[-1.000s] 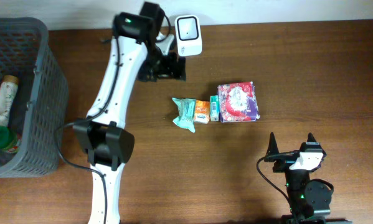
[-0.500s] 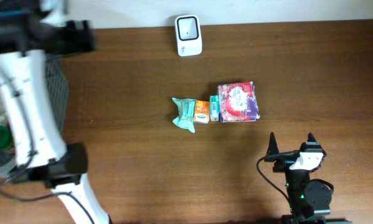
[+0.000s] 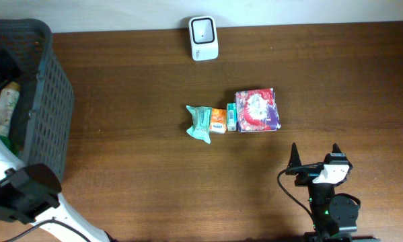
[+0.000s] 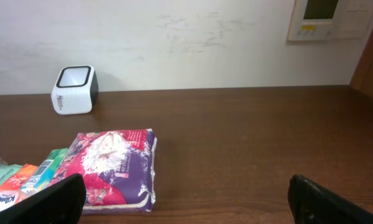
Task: Scan the item barcode
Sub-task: 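Reach the left gripper into the basket toward the green-lidded jar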
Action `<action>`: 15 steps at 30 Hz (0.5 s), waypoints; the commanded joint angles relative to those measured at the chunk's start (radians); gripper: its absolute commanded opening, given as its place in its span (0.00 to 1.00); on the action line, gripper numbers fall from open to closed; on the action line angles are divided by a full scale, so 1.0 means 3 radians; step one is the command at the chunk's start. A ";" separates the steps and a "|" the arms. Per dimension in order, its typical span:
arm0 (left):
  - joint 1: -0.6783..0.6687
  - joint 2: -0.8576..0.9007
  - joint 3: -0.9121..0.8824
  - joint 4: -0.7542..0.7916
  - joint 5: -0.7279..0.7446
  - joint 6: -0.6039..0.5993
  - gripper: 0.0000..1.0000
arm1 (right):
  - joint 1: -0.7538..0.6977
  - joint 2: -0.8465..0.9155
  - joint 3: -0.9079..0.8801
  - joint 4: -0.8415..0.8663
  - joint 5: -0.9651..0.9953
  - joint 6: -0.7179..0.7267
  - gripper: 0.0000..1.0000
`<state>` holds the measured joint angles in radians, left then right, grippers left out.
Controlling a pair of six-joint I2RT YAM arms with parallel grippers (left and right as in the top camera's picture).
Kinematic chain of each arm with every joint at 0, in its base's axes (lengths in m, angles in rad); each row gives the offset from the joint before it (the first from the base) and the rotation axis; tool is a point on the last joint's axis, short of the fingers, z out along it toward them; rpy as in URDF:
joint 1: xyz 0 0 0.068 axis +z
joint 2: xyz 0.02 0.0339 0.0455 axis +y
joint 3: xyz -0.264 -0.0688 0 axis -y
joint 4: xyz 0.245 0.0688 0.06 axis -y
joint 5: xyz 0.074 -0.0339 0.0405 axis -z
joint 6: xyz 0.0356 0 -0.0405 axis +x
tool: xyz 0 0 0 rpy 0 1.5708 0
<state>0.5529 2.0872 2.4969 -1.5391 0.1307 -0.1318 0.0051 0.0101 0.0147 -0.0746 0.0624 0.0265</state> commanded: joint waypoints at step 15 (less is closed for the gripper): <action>0.0028 -0.0018 -0.1742 0.2005 -0.1345 0.0628 0.93 | -0.0019 -0.0022 -0.0031 -0.0009 0.0005 0.0017 0.99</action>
<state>0.5533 2.0869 2.0060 -0.9386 -0.1242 -0.0067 0.0051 0.0101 0.0147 -0.0746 0.0624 0.0261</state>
